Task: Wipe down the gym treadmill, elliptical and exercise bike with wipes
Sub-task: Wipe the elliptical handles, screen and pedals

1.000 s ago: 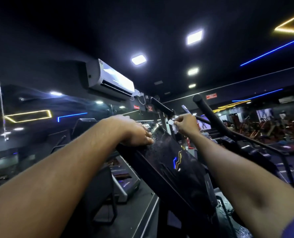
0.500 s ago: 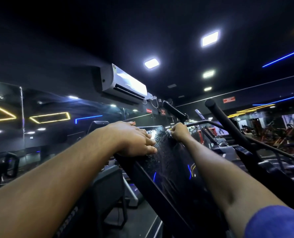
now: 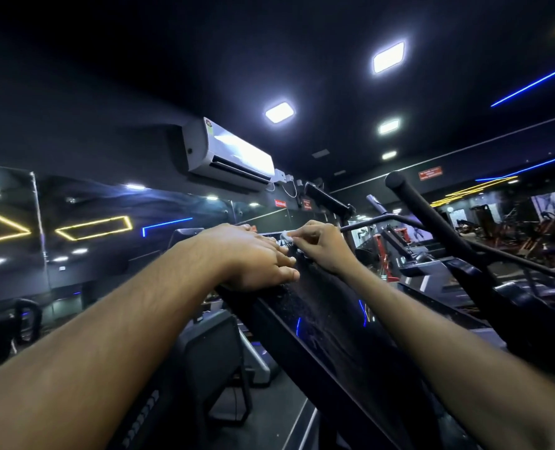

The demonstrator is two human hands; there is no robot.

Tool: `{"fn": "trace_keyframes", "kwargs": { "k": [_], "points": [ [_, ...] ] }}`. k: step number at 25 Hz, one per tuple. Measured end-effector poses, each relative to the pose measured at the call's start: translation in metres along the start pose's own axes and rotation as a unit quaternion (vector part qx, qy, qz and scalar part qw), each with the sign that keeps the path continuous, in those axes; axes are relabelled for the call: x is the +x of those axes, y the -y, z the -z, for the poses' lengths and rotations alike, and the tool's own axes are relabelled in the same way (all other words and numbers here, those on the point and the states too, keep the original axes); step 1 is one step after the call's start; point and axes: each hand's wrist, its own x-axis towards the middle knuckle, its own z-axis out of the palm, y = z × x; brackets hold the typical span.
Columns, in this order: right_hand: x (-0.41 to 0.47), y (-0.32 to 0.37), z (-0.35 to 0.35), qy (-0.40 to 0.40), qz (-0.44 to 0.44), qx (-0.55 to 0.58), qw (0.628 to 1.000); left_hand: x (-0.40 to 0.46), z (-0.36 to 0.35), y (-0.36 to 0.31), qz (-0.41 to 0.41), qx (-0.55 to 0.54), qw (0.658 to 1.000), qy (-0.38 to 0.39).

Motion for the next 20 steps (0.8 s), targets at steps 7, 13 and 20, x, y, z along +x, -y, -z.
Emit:
{"fn": "trace_keyframes", "kwargs": {
  "k": [7,13,20],
  "points": [
    [0.018,-0.051,0.000,-0.016,-0.103,-0.160,0.982,0.002,-0.002,0.004,-0.004,-0.016,1.000,-0.009],
    [-0.006,-0.104,0.022,0.005,-0.287,-0.208,0.935,0.002,-0.004,0.005,0.000,-0.033,0.999,-0.020],
    [-0.002,-0.033,0.007,-0.009,-0.165,-0.159,0.973,0.004,-0.005,0.006,0.001,-0.026,0.999,-0.018]
  ]
}}
